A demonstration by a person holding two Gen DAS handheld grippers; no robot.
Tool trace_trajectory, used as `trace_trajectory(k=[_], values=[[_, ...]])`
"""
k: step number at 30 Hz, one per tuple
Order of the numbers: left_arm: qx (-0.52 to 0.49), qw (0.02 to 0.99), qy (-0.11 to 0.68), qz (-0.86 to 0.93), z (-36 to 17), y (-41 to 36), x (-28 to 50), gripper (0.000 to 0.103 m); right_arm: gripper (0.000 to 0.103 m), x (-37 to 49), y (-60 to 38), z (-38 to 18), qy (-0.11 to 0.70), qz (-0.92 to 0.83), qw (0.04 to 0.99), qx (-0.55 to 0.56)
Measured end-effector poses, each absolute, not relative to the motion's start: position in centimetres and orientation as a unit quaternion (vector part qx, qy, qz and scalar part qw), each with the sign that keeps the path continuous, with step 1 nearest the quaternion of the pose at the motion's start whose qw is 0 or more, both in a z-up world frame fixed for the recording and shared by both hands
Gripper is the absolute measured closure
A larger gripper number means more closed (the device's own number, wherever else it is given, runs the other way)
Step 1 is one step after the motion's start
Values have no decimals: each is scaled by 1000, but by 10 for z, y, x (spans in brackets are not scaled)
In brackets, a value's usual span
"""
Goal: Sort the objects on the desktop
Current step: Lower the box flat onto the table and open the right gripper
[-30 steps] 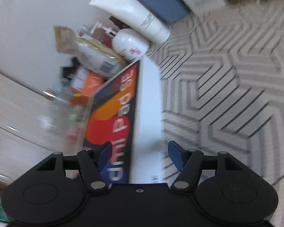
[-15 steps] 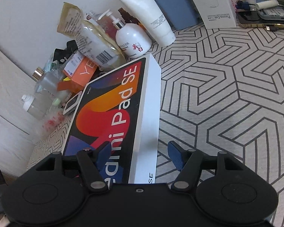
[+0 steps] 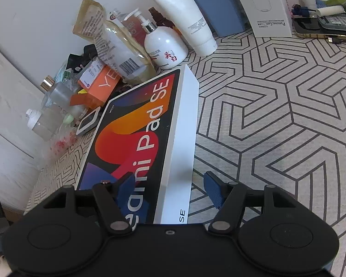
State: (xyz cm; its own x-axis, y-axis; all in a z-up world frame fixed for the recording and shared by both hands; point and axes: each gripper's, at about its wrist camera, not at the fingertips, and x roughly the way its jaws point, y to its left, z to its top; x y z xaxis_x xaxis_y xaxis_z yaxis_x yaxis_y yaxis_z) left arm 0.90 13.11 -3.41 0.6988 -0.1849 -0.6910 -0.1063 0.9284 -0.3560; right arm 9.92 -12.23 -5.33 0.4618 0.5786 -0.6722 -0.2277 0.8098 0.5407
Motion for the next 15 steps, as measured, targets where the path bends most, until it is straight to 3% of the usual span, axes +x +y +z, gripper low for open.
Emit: trace_trajectory(k=[4,15], values=[[-178,904,388,-26,-33,129,9,6,25,96,-117,-50,453,230,845,166],[-154,913,376,-22,-33,119,6,1,25,93,-117,-46,450,228,851,147]])
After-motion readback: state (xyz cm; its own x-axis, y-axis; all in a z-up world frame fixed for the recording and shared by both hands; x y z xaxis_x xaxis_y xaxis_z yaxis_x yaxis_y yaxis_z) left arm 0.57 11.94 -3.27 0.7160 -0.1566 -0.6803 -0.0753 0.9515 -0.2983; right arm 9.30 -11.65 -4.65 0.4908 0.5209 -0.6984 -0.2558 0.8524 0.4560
